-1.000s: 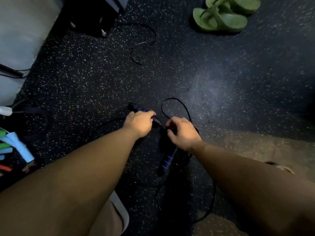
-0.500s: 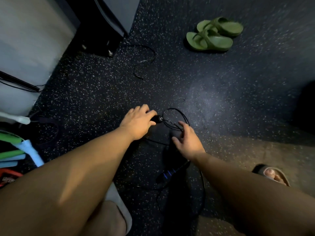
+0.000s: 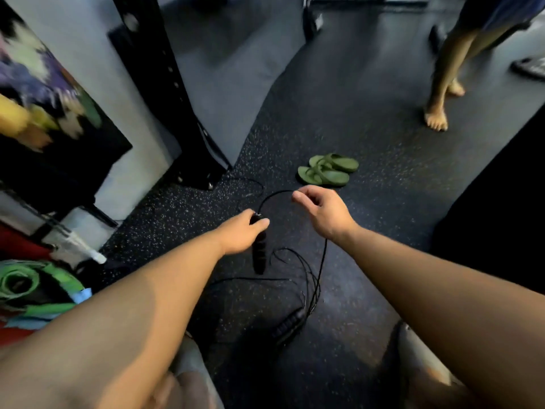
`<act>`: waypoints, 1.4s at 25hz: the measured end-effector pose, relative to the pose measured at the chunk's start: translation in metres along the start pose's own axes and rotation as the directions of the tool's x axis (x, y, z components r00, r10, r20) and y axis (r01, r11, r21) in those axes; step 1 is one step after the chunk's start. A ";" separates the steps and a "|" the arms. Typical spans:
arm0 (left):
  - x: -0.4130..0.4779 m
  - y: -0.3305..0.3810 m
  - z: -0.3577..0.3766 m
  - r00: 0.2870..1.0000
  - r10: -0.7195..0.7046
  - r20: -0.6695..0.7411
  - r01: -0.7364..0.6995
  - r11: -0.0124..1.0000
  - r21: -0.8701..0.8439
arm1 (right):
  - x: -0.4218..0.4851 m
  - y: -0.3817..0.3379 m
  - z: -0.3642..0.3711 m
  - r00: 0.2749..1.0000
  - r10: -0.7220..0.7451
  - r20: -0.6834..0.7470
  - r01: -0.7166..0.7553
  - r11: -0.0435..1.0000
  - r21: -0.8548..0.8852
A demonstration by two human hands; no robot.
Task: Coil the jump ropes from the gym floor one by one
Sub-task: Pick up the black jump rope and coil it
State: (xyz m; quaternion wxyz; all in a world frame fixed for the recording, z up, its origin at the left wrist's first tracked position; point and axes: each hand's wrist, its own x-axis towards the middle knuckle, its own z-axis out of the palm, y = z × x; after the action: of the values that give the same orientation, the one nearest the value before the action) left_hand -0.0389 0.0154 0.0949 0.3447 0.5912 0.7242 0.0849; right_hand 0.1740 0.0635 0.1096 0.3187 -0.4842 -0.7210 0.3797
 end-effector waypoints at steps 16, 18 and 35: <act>-0.095 0.104 -0.046 0.967 0.138 -0.215 -0.255 0.551 -0.795 | -0.037 -0.061 -0.109 0.995 0.014 0.095 -0.028 0.990 0.139; -0.093 0.108 -0.048 0.979 0.195 -0.050 -0.149 0.535 -0.832 | -0.032 -0.066 -0.107 1.000 -0.017 -0.004 0.017 0.985 0.174; -0.054 0.155 -0.049 0.869 0.492 0.063 0.038 0.062 -0.997 | 0.012 -0.028 -0.113 0.997 -0.029 0.072 0.019 0.990 0.140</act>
State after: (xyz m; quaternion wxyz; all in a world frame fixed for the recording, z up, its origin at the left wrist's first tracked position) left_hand 0.0592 0.0245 0.2353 0.7653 0.3190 0.2869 0.4797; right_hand 0.2512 0.0946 0.1925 0.3292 -0.4378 -0.7098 0.4428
